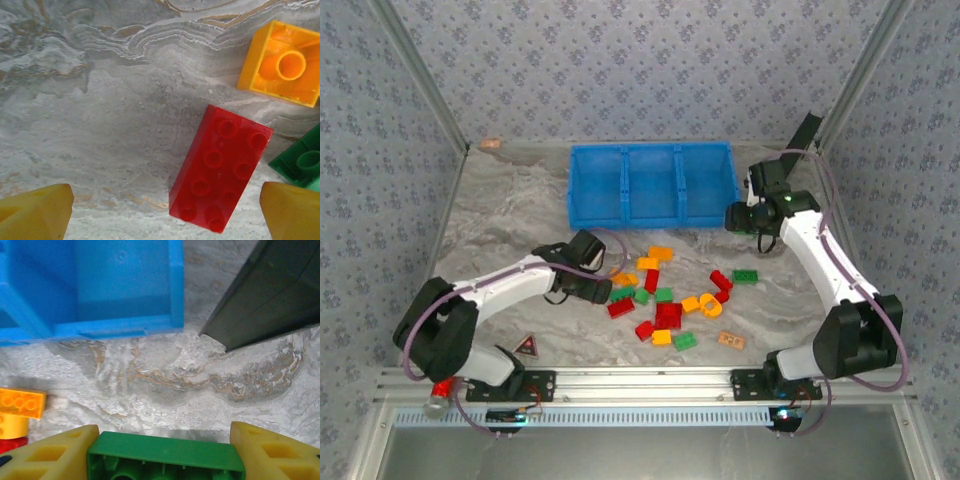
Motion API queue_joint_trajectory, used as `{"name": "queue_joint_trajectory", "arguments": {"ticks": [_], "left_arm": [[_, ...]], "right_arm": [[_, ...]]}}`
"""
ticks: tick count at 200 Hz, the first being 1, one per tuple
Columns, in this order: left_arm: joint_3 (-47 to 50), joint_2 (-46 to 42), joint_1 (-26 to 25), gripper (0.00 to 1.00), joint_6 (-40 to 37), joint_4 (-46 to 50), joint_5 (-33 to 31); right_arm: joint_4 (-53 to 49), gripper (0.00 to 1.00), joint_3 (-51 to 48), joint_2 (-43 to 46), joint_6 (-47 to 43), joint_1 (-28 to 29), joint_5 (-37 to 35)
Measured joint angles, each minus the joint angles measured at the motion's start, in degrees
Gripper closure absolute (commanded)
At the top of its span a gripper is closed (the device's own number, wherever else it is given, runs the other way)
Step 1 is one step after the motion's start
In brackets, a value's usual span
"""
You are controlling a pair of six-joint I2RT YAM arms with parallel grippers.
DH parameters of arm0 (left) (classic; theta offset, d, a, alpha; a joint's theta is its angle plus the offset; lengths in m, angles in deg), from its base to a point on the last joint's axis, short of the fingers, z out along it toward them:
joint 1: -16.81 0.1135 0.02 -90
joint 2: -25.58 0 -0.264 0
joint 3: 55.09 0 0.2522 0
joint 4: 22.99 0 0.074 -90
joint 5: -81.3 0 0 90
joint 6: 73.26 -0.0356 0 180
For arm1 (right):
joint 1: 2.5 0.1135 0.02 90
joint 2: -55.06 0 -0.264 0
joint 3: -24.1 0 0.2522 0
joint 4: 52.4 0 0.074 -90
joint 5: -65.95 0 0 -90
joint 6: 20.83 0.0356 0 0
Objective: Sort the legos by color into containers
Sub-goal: Place the lego in the container.
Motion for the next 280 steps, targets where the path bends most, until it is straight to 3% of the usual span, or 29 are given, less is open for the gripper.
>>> {"name": "queue_joint_trajectory", "arguments": {"ticks": [70, 145, 168, 185, 195, 280], "left_arm": [[-3.5, 7.4, -1.3, 0.09, 2.8, -3.6, 1.7], [-5.1, 11.3, -2.1, 0.22, 4.6, -4.1, 1.1], [-5.0, 11.2, -2.1, 0.31, 5.2, -4.0, 0.8], [-4.2, 10.6, -2.1, 0.48, 6.1, -4.3, 0.7], [-3.6, 10.1, -2.1, 0.54, 6.4, -4.4, 0.7], [-1.5, 7.6, -3.4, 0.66, 9.4, -4.0, 1.0]], "right_arm": [[-1.9, 0.46, 8.2, -2.1, -1.8, 2.3, 0.0], [4.3, 0.46, 22.4, -15.9, -5.2, 3.5, 0.3], [5.1, 0.46, 26.9, -21.3, -6.0, 3.7, 0.7], [5.8, 0.46, 30.3, -25.5, -6.3, 4.0, 0.8], [5.9, 0.47, 32.1, -27.8, -6.5, 4.4, 0.8], [6.6, 0.47, 35.3, -38.6, -7.7, 5.2, -3.4]]}}
